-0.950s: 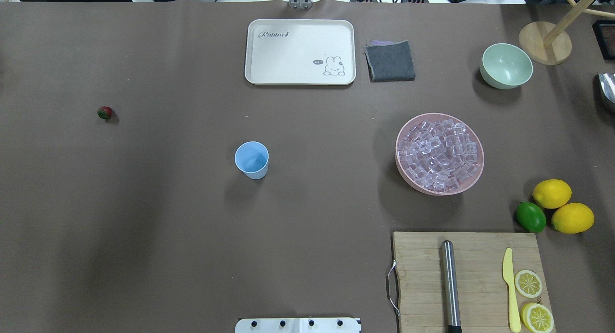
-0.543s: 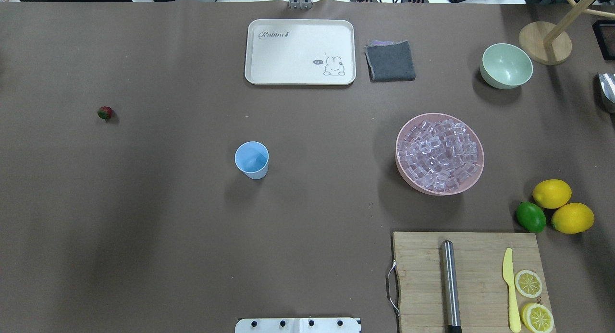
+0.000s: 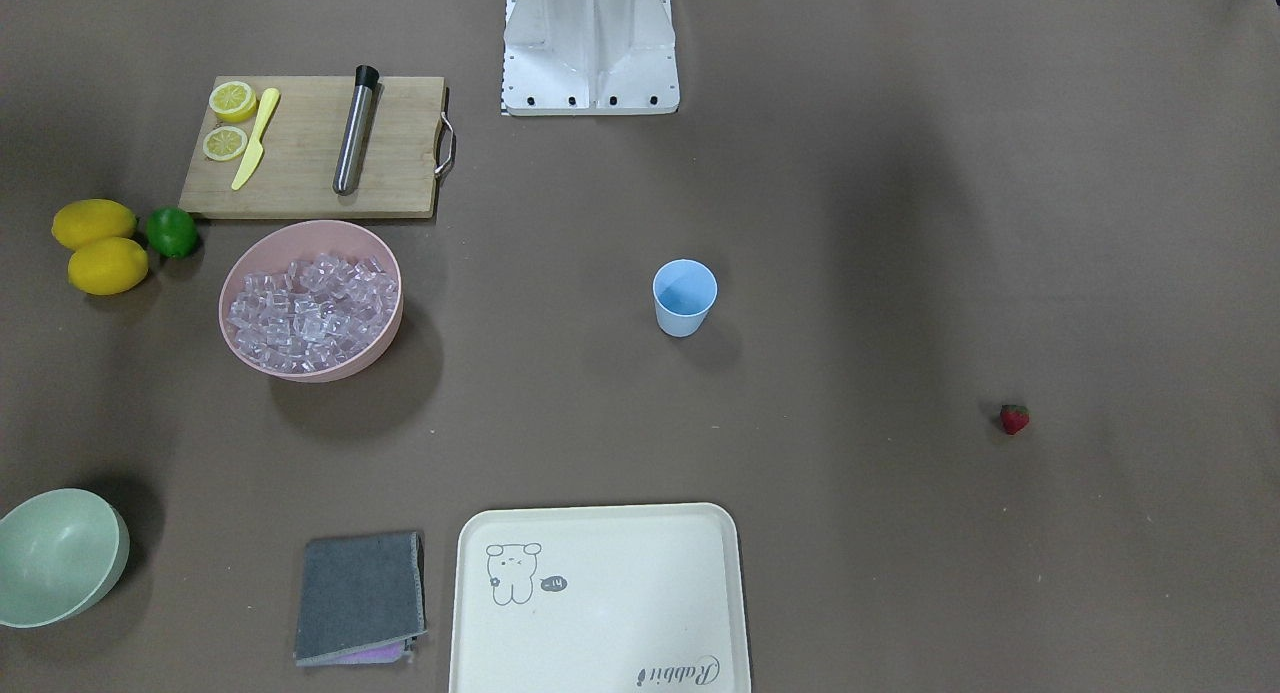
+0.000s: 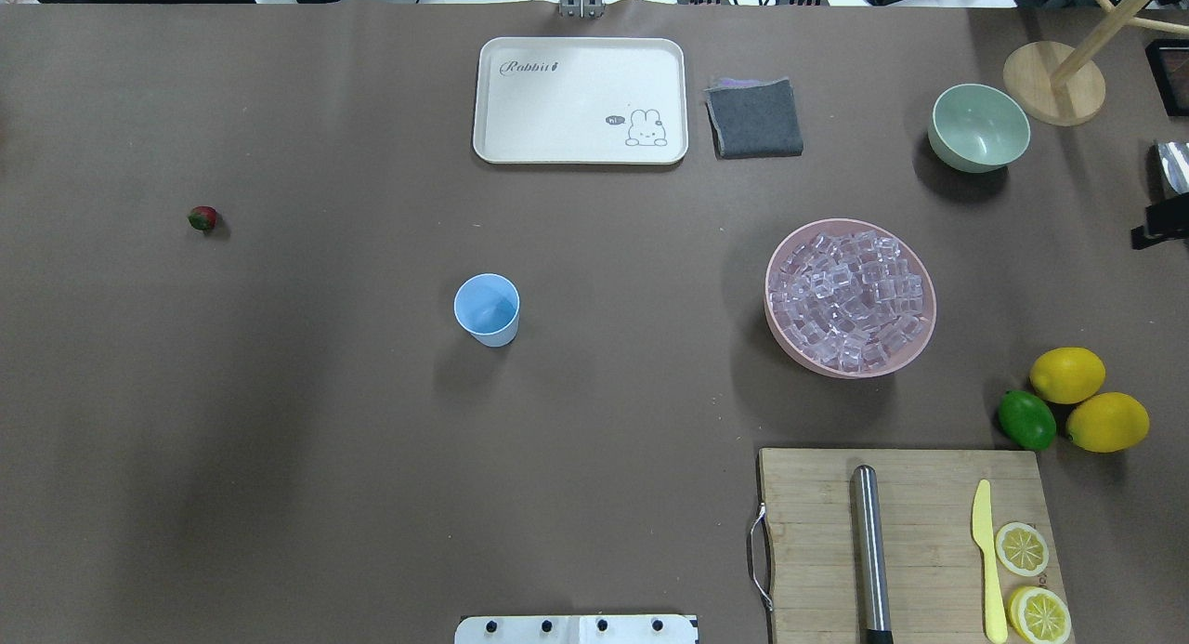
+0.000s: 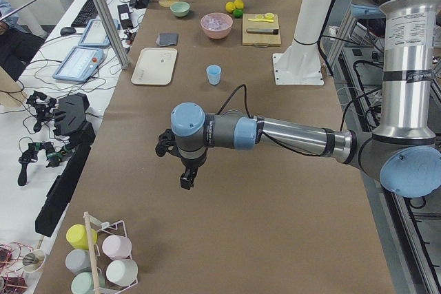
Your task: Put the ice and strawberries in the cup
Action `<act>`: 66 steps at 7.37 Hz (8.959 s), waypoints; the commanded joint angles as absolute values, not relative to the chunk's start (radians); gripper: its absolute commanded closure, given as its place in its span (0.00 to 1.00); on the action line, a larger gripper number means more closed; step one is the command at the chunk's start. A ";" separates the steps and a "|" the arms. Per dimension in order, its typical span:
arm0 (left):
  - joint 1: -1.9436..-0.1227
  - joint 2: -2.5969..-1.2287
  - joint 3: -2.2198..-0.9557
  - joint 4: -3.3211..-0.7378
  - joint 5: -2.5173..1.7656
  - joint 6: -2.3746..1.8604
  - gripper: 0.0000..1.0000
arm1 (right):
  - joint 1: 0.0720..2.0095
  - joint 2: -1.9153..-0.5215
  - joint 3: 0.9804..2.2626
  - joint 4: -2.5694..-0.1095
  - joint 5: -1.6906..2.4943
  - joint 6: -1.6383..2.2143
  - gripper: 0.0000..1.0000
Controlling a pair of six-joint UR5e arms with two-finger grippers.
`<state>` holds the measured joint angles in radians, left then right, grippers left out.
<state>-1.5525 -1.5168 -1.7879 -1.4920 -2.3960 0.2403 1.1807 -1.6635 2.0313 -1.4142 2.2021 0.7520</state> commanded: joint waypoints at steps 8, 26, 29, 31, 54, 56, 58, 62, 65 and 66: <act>-1.543 -1.520 -1.784 -1.499 -2.398 0.241 0.02 | 0.640 -1.401 2.017 -1.456 1.845 1.212 0.01; -1.534 -1.517 -1.784 -1.502 -2.398 0.244 0.02 | 0.653 -1.304 2.013 -1.470 1.818 1.142 1.00; -1.528 -1.519 -1.781 -1.502 -2.398 0.242 0.02 | 0.626 -1.032 1.894 -1.482 1.812 1.394 1.00; -1.528 -1.516 -1.778 -1.502 -2.398 0.242 0.02 | 0.568 -0.732 1.676 -1.668 1.766 1.477 1.00; -1.509 -1.503 -1.778 -1.520 -2.398 0.252 0.02 | 0.746 -1.335 1.839 -1.289 1.905 1.066 0.15; -1.509 -1.503 -1.776 -1.520 -2.398 0.252 0.02 | 0.721 -1.325 1.833 -1.296 1.896 1.081 0.25; -1.509 -1.505 -1.775 -1.520 -2.398 0.250 0.02 | 0.707 -1.312 1.833 -1.342 1.881 1.069 0.28; -1.493 -1.505 -1.770 -1.520 -2.398 0.249 0.02 | 0.710 -1.259 1.835 -1.440 1.868 1.030 0.61; -1.493 -1.505 -1.769 -1.526 -2.398 0.249 0.02 | 0.721 -1.262 1.833 -1.442 1.867 0.986 0.61; -1.493 -1.505 -1.769 -1.526 -2.398 0.247 0.02 | 0.719 -1.261 1.832 -1.442 1.864 0.986 0.61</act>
